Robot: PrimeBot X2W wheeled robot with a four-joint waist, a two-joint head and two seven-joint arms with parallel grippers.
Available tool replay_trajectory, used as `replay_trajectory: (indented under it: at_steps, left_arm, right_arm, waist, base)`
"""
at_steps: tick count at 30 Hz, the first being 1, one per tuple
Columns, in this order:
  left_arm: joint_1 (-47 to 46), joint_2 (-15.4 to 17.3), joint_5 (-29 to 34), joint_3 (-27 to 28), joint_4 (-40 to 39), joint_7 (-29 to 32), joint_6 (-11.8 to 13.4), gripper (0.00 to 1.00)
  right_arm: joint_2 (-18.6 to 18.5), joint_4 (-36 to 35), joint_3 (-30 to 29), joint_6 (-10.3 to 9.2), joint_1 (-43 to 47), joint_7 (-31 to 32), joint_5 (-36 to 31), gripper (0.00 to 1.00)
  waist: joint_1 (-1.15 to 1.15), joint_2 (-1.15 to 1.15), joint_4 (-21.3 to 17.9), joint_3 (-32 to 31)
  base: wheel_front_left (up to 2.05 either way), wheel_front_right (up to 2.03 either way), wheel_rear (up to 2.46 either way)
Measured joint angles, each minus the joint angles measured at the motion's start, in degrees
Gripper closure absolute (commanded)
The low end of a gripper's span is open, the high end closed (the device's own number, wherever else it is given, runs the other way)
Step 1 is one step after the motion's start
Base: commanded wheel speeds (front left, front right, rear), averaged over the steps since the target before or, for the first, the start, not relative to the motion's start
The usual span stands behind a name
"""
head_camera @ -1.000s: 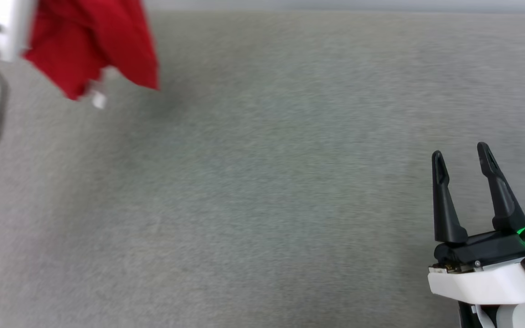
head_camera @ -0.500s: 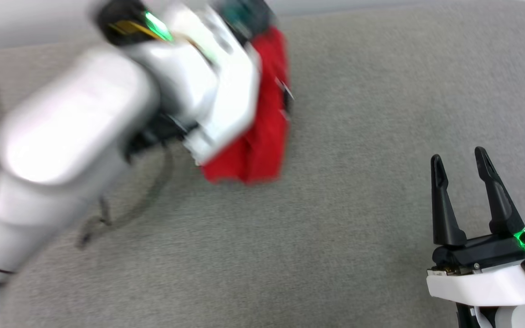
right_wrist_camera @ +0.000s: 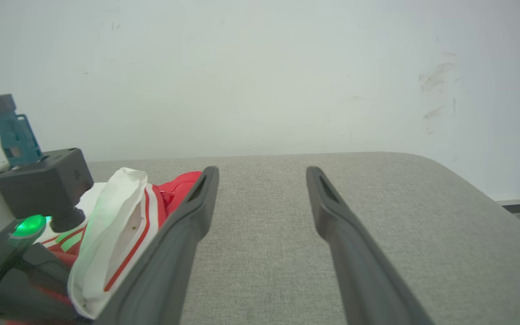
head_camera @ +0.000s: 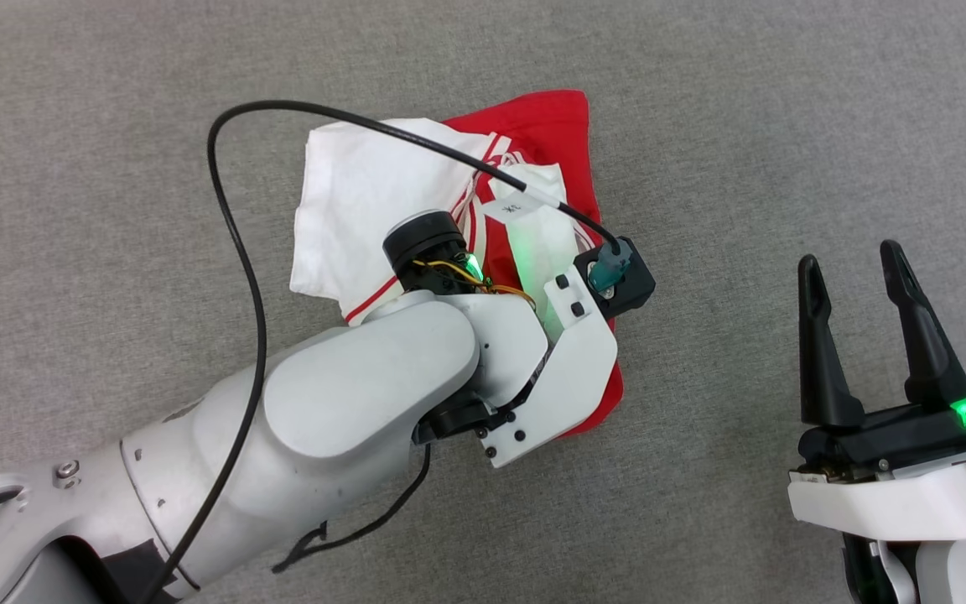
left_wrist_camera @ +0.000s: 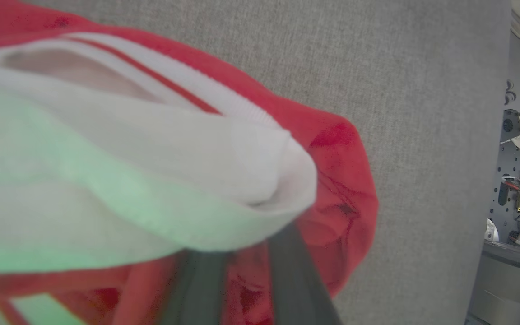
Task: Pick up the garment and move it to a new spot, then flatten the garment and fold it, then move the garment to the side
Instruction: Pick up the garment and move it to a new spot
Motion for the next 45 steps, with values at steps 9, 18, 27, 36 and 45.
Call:
replay_trajectory:
  at_steps: [9, 18, 27, 36, 45]
  left_arm:
    - [1.48, -0.34, 5.92, -0.31, 0.67, -10.63, -0.03, 0.0]
    - [4.37, -1.64, 8.65, 1.91, 3.31, -31.32, 2.42, 0.0]
    - [14.05, -1.66, 12.33, 6.44, 3.59, -49.16, 14.8, 0.0]
    - [24.09, 2.02, 13.83, 14.37, 2.45, -59.85, 27.54, 0.0]
    - [38.52, 4.93, 21.43, 28.64, -8.2, -60.36, 36.56, 0.0]
  right_arm:
    - [0.01, 1.19, -0.49, 0.0, 0.27, 0.0, -0.47, 0.0]
    - [0.01, 1.96, -0.96, 0.0, 4.67, 0.0, -1.85, 0.0]
    - [0.01, 2.26, -2.18, 0.0, 6.8, 0.0, -2.98, 0.0]
    - [0.02, 3.23, -4.61, 0.0, 9.02, -0.01, -3.6, 0.0]
    - [0.01, 3.9, -5.72, 0.0, 10.18, 0.0, -3.83, 0.0]
  waist:
    - [0.0, 0.0, 0.41, -1.96]
    - [0.0, 0.0, 3.97, -9.61]
    - [0.0, 0.0, 8.92, -14.98]
    - [0.0, 0.0, 11.61, -17.72]
    - [0.0, 0.0, 13.02, -19.63]
  base:
    - [0.0, 0.0, 0.0]
    - [0.0, 0.0, 0.0]
    - [0.0, 0.0, 0.0]
    - [0.0, 0.0, 0.0]
    - [0.0, 0.0, 0.0]
